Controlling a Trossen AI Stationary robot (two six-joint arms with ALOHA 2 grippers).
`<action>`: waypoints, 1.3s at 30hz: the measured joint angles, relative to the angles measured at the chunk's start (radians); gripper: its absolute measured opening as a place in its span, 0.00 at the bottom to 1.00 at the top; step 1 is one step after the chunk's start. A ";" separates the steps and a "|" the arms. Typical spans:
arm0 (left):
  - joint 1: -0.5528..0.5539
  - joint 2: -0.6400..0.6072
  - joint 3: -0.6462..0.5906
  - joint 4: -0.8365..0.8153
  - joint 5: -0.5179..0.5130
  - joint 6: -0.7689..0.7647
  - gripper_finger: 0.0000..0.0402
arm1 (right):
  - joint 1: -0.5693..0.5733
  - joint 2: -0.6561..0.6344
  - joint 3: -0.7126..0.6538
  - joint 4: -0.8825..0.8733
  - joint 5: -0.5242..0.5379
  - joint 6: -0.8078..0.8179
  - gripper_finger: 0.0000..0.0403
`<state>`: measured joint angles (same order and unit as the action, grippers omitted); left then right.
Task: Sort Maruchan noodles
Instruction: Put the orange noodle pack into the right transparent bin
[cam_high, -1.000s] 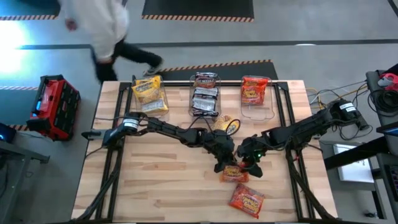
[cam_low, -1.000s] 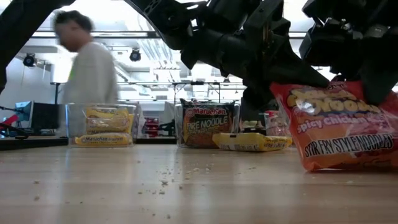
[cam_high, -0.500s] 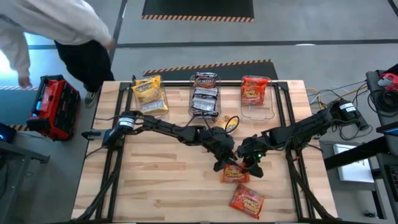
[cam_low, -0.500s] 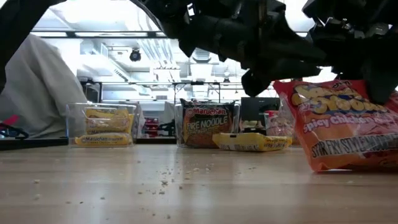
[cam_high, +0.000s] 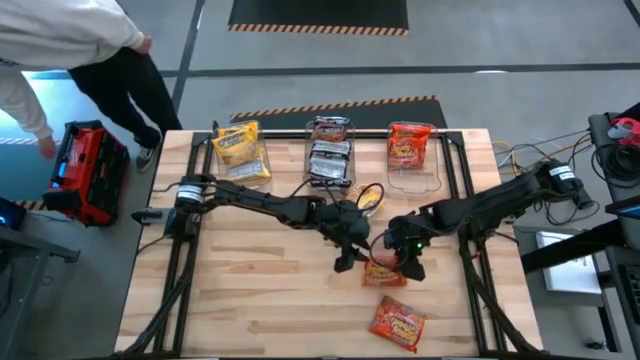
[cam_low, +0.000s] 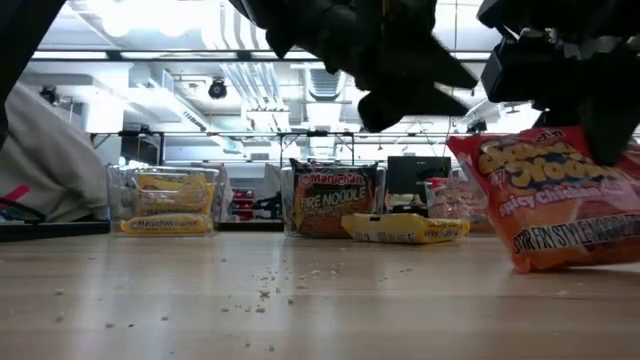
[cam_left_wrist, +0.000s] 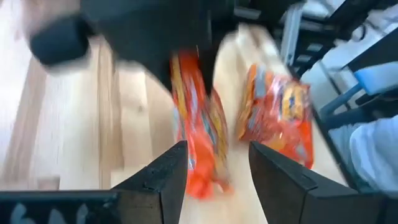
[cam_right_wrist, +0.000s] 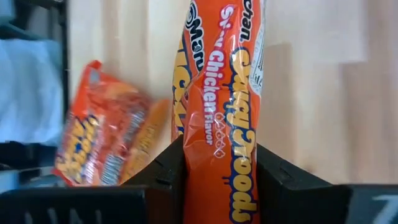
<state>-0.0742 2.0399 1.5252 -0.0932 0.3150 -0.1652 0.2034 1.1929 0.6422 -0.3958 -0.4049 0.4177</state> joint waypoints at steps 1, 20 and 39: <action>0.000 0.000 -0.001 -0.016 -0.001 0.000 0.38 | -0.006 -0.009 0.017 -0.049 0.015 -0.018 0.26; -0.025 0.002 -0.016 -0.087 -0.019 0.055 0.38 | -0.381 -0.115 0.513 -0.839 0.427 -0.447 0.26; -0.080 0.037 -0.049 0.017 -0.019 0.029 0.38 | -0.985 -0.067 0.549 -0.825 0.381 -0.784 0.26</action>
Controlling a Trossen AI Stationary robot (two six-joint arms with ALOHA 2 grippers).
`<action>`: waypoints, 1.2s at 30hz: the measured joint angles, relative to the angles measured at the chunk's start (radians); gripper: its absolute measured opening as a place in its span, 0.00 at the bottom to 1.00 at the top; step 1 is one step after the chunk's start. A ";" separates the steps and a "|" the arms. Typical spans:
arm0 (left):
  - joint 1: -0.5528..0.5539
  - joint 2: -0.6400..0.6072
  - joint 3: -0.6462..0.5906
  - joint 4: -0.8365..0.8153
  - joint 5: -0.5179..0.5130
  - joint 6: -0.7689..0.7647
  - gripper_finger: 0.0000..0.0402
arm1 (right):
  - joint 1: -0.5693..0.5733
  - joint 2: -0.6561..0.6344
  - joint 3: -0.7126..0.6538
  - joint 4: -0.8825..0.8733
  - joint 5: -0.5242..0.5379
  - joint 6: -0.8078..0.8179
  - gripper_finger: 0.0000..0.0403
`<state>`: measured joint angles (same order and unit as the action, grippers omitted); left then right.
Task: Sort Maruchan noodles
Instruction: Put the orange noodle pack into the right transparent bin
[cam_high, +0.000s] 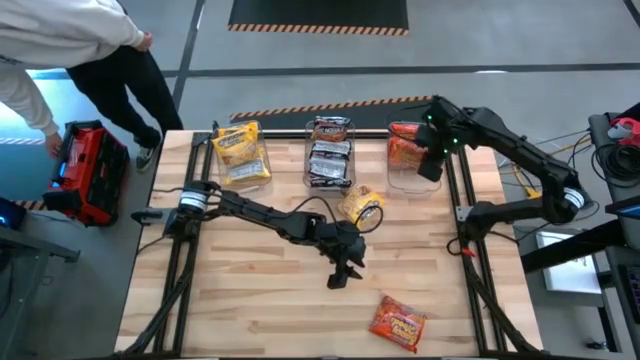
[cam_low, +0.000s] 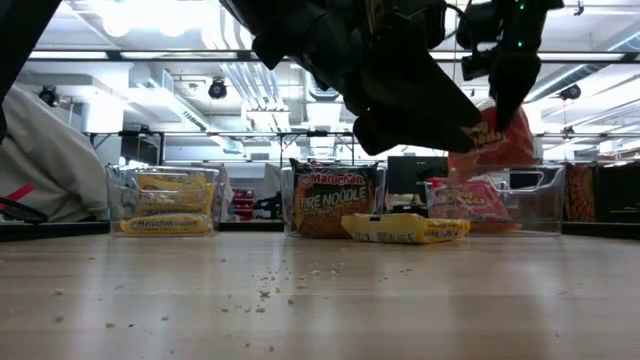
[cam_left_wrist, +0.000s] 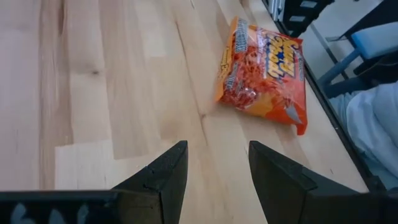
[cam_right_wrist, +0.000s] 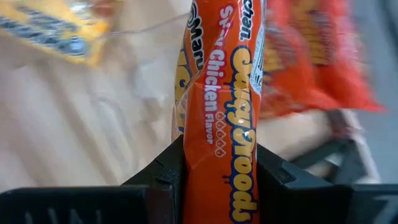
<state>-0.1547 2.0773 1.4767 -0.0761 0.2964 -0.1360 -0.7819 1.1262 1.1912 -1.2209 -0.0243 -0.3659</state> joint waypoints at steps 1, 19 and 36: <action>0.000 0.000 -0.008 0.015 0.000 -0.005 0.38 | -0.010 0.008 -0.005 0.000 -0.040 -0.026 0.26; 0.000 0.000 -0.054 0.110 0.039 -0.030 0.38 | -0.024 0.184 -0.095 0.122 -0.009 -0.141 0.29; 0.007 0.000 -0.099 0.154 0.089 -0.053 0.38 | -0.024 0.248 -0.101 0.221 0.103 -0.099 0.36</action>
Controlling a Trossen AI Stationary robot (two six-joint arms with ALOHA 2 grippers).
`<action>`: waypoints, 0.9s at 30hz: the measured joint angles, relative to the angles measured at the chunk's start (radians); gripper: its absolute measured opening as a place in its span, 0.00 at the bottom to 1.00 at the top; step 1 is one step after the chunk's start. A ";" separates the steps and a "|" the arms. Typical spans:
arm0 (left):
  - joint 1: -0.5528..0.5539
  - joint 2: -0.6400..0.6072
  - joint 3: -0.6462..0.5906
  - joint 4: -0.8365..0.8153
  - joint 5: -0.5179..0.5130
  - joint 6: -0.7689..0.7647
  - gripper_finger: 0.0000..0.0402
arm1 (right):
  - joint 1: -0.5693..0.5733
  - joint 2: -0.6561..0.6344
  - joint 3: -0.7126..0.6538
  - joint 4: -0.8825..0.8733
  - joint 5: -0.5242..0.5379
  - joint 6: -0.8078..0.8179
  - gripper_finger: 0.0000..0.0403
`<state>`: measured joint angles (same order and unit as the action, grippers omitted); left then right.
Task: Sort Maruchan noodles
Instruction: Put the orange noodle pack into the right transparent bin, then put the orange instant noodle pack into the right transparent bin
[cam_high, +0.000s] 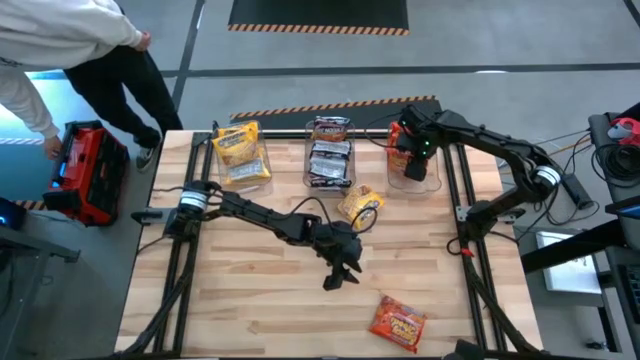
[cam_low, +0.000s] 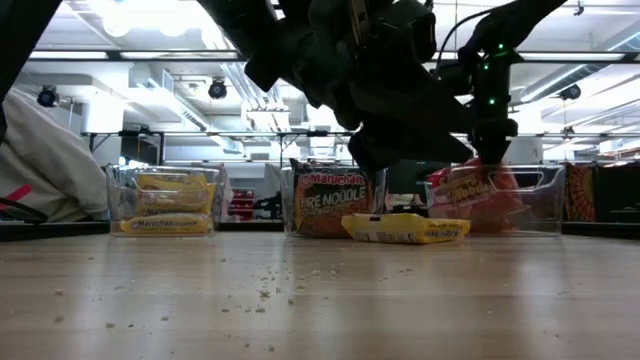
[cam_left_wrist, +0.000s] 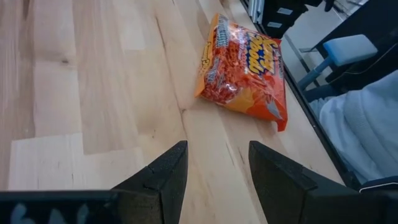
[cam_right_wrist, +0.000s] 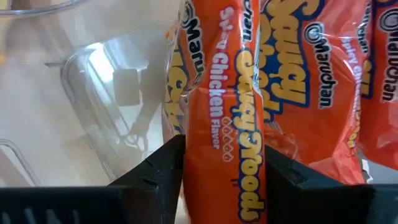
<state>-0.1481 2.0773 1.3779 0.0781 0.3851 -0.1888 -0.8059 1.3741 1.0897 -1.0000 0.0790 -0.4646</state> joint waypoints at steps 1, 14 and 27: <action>0.000 0.000 -0.001 0.000 0.000 -0.003 0.38 | 0.000 -0.002 0.000 0.000 0.000 0.001 0.37; 0.016 0.000 -0.009 0.012 0.047 -0.003 0.38 | 0.000 -0.007 0.006 0.039 0.056 -0.013 0.51; 0.026 0.000 -0.010 0.038 0.047 -0.013 0.38 | 0.015 -0.176 0.139 0.018 0.029 0.173 0.52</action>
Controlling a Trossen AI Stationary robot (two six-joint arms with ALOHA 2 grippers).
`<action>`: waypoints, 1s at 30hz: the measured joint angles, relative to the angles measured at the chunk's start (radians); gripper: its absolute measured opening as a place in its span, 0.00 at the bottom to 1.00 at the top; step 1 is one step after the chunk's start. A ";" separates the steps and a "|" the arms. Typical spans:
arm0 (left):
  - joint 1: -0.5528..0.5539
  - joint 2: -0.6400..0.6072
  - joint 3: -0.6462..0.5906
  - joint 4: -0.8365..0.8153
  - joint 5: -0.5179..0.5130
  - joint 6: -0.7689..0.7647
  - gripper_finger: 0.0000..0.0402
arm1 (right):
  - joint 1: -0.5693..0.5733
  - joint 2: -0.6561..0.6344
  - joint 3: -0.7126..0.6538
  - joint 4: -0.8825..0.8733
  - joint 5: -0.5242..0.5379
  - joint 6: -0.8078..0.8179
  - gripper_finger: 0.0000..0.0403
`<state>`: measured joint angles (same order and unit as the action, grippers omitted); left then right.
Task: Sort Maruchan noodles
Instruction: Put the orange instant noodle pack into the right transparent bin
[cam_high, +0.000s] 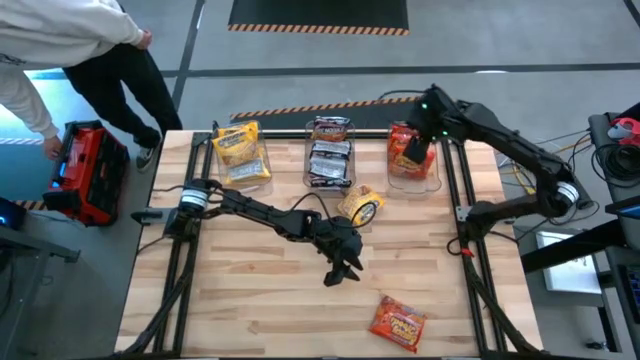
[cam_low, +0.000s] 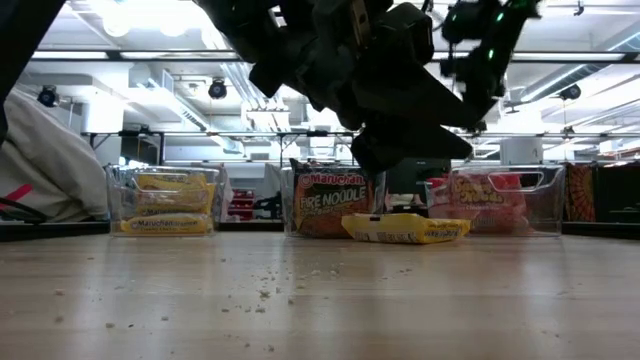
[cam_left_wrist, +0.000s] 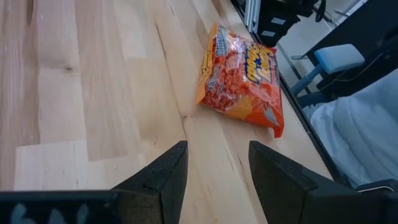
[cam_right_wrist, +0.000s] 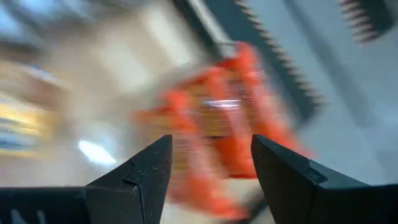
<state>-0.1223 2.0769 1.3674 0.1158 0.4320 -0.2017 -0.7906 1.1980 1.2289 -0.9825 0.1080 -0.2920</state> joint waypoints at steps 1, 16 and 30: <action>0.000 0.000 0.000 0.002 0.000 -0.003 0.38 | 0.006 -0.020 0.003 -0.022 -0.066 0.075 0.52; -0.092 -0.002 -0.035 0.162 -0.187 -0.217 0.38 | 0.487 -0.393 -0.372 0.078 -0.429 0.810 0.52; -0.209 0.049 -0.146 0.403 -0.541 -0.567 0.38 | 1.050 -0.334 -0.575 0.338 -0.287 1.238 0.52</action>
<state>-0.3317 2.1258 1.2215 0.5188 -0.1091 -0.7686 0.2596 0.8636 0.6537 -0.6443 -0.1794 0.9459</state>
